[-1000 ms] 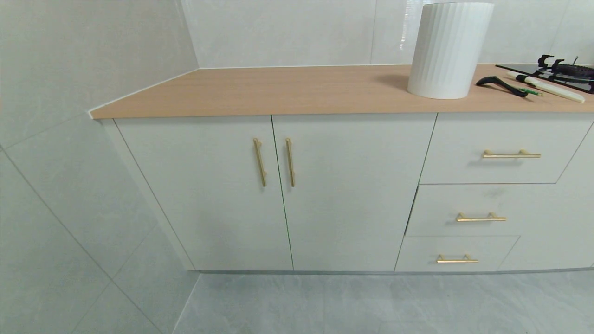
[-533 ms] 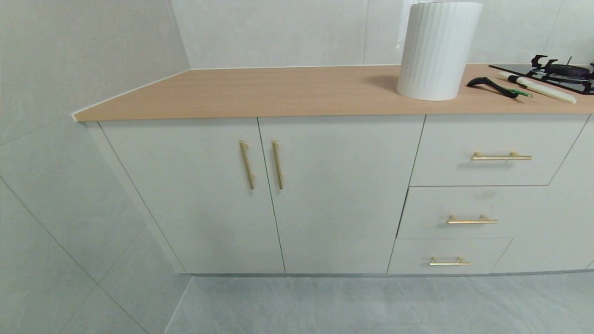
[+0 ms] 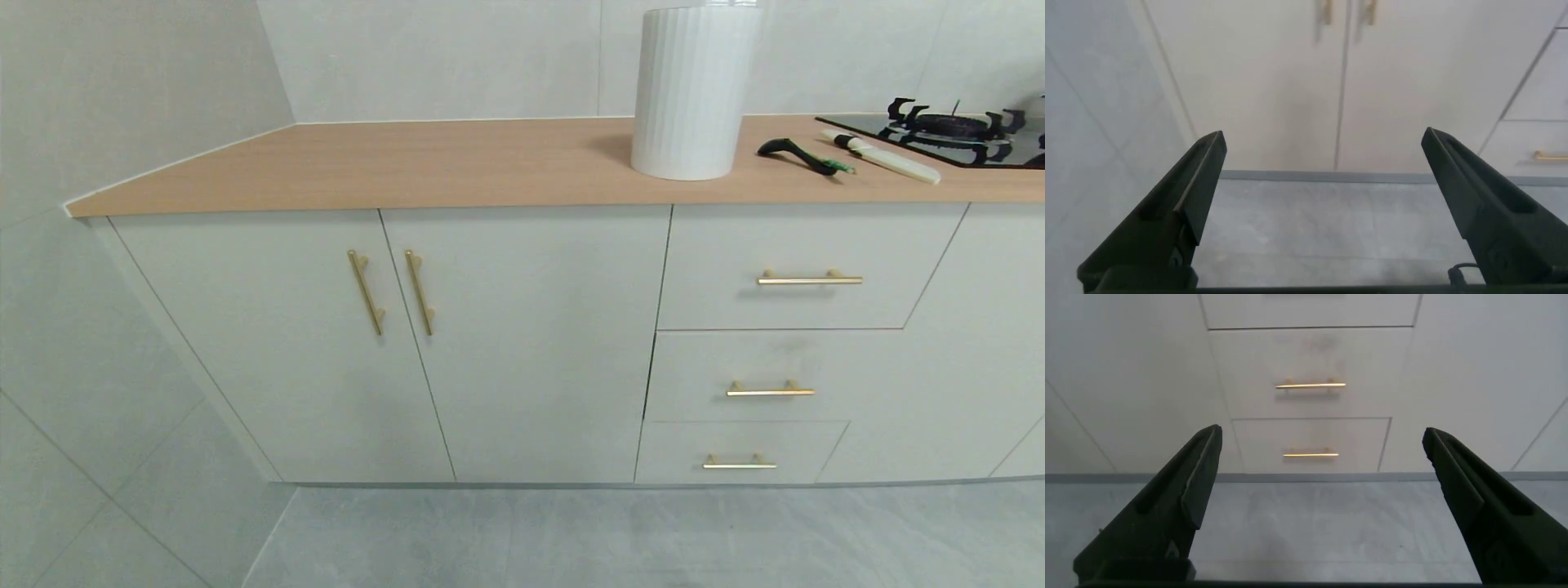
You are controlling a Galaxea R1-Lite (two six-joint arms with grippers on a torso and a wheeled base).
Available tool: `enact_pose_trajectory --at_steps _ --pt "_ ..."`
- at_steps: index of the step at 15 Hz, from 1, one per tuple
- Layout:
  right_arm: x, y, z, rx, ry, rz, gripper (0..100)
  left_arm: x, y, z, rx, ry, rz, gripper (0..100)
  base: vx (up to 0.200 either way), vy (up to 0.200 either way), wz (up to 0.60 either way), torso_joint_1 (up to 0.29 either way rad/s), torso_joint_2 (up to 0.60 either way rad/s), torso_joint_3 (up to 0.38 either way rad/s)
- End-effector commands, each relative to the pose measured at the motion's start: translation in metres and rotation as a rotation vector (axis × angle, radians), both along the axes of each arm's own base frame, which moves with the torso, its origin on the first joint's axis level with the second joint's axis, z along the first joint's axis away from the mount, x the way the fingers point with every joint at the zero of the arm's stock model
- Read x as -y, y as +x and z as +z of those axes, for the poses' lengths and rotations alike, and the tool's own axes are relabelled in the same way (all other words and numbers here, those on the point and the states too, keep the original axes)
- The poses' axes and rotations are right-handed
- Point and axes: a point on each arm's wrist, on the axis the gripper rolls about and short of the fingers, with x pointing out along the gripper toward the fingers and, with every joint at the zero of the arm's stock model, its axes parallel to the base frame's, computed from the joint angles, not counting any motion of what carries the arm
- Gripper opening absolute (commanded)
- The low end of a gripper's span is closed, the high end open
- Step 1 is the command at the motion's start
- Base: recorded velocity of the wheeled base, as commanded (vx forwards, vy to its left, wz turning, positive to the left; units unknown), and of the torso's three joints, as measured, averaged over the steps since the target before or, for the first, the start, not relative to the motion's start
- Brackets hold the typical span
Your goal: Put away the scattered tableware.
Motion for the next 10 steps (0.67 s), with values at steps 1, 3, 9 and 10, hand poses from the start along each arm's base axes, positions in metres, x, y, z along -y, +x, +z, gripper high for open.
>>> enact_pose_trajectory --at_steps 1,3,9,10 --pt "0.0 0.0002 0.0001 -0.002 0.0 0.0 100 0.0 0.0001 0.0001 0.0 -0.001 0.001 100 0.0 0.0 0.0 0.0 0.0 0.0" --pt "0.0 0.0002 0.0001 -0.002 0.0 0.0 100 0.0 0.0 0.0006 0.001 -0.001 0.001 100 0.0 0.0 0.0 0.0 0.0 0.0" --pt "0.0 0.0002 0.0001 -0.002 0.001 0.0 100 0.0 0.0001 0.0 -0.002 0.0 0.001 100 0.0 0.0 0.0 0.0 0.0 0.0" --pt "0.0 0.0002 0.0001 -0.002 0.0 0.0 100 0.0 0.0001 0.0001 0.0 0.0 0.001 100 0.2 0.0 0.0 -0.002 0.01 0.002"
